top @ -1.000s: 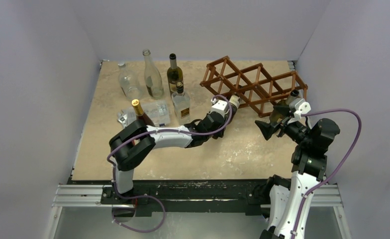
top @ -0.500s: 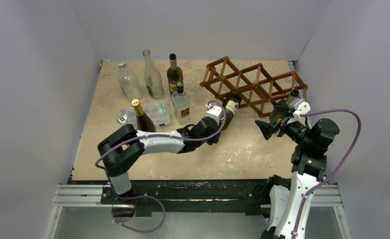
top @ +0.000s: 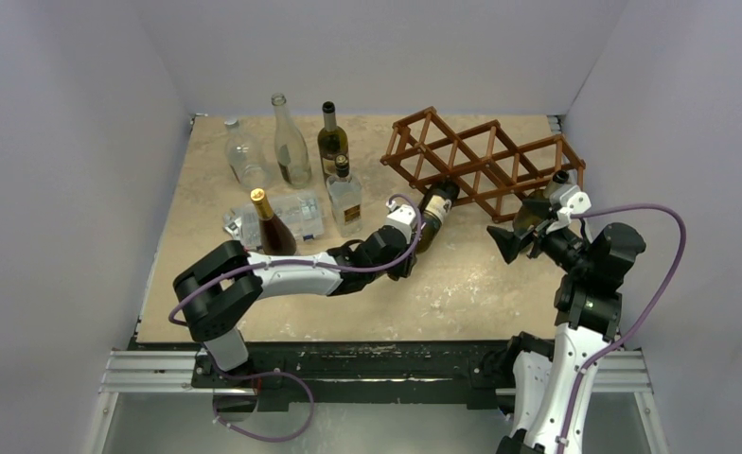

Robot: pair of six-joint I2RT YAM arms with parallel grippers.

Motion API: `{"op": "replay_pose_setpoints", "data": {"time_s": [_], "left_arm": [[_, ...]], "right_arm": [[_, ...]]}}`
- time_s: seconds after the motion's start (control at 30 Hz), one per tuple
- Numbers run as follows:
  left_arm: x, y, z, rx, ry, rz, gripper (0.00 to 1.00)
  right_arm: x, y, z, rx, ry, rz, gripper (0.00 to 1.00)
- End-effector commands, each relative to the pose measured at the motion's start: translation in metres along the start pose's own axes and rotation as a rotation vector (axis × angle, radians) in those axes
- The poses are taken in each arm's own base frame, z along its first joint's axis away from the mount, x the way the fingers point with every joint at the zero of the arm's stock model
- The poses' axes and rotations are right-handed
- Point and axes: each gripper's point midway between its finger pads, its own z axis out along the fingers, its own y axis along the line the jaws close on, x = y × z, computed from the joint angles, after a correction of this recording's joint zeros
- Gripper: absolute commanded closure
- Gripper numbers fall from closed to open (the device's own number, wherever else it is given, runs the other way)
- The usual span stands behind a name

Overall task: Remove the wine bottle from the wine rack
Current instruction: Pick up the wine bottle from the wine rack, then adjust the wine bottle.

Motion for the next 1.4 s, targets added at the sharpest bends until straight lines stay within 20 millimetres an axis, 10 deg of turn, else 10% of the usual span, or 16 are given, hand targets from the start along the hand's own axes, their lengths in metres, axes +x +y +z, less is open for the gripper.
{"op": "replay_pose_setpoints", "data": {"time_s": [0.0,0.57,1.37], "left_arm": [[-0.091,-0.044,-0.025,0.165,-0.285,-0.091,1.00],[-0.085,-0.046,-0.036,0.163,-0.282,-0.088,1.00],[-0.039,-0.040,-0.104,0.265,-0.138,-0.032,1.00]], "right_arm": [[0.004,-0.008,0.002,0.025,0.007,-0.016,0.01],[0.002,-0.005,0.001,0.019,0.004,-0.028,0.01],[0.009,0.001,0.001,-0.029,0.028,-0.040,0.01]]}}
